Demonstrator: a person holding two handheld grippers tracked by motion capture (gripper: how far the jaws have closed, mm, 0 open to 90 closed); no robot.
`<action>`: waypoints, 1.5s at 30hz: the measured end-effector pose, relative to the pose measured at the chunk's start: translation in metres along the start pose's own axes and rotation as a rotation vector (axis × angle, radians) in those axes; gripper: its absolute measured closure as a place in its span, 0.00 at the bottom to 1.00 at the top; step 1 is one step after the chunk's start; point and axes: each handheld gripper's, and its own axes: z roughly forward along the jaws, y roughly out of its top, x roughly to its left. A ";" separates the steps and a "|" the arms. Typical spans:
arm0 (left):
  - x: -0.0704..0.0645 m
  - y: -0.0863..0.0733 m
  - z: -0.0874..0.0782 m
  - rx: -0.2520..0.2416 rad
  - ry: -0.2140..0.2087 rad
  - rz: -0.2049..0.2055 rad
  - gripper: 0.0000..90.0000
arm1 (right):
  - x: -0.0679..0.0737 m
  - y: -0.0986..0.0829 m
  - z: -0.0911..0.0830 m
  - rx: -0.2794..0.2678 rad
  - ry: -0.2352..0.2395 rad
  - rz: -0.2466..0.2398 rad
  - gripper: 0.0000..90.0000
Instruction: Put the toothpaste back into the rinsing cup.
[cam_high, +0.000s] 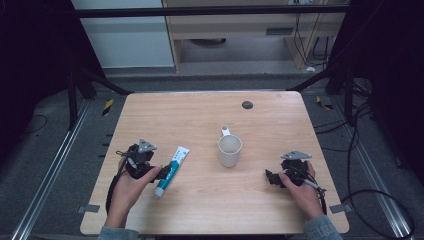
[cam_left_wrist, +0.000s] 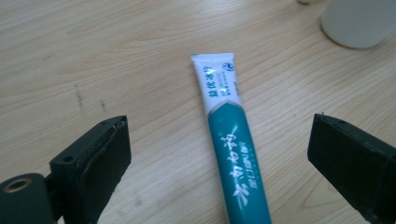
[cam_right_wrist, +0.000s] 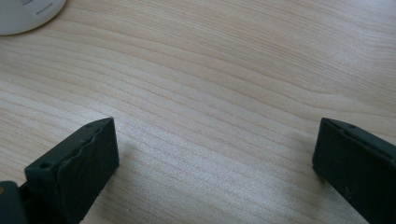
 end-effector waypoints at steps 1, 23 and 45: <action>-0.001 -0.001 0.004 -0.010 -0.031 -0.011 0.08 | 0.000 0.000 0.000 0.000 0.000 0.000 0.01; -0.016 0.022 0.048 0.122 -0.015 0.015 0.12 | 0.000 0.000 0.000 0.000 -0.001 -0.002 0.01; -0.017 0.032 0.081 0.316 0.002 0.060 0.28 | 0.000 0.000 0.000 0.000 0.005 -0.004 0.01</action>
